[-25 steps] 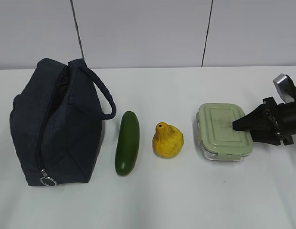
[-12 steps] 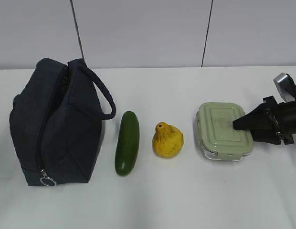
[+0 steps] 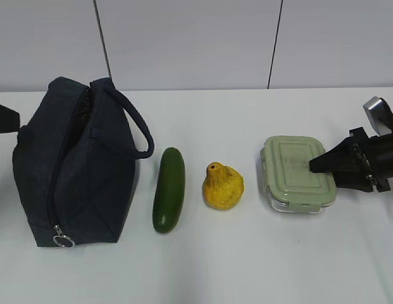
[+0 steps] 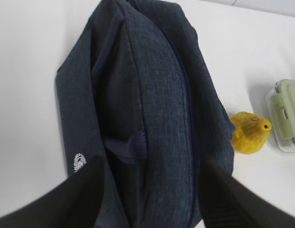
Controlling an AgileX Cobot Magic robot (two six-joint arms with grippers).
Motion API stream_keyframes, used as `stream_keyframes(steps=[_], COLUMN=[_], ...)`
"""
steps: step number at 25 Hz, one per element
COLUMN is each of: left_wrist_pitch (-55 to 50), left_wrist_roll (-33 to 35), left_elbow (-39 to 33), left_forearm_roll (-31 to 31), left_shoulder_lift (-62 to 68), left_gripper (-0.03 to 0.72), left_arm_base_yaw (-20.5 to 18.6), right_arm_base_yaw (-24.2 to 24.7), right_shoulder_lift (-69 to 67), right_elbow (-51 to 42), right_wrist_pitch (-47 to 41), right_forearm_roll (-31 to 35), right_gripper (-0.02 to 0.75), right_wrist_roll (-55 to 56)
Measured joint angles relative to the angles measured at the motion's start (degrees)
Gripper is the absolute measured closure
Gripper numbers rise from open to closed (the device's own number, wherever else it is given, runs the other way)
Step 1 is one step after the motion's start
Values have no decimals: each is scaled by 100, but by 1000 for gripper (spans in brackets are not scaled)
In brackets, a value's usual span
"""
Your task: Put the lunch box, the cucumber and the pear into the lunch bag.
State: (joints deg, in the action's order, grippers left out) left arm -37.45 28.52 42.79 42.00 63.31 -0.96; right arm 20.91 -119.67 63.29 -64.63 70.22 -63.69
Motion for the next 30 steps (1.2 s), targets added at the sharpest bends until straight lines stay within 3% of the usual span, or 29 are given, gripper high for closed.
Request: stream_keyframes(steps=[9,21,26,30], left_wrist_pitch=[-561,-578,-703,-702], left_wrist_roll=[19,305,558,578], left_elbow=[487,487,633,850], left_forearm_roll=[-45,50,395,384], left_shoulder_lift=[1070,1146,1146,1146], left_gripper=[329,662,673,674], left_arm_base_yaw=[0,0,96,433], right_arm_base_yaw=[0,0,0,0], right_shoulder_lift=[0,0,0,76], right_elbow=[0,0,0,0], right_wrist_pitch=[0,0,0,0], right_forearm_roll=[10,10,19,19], right_gripper=[353,354,354,354], right_wrist_roll=[0,0,13,46])
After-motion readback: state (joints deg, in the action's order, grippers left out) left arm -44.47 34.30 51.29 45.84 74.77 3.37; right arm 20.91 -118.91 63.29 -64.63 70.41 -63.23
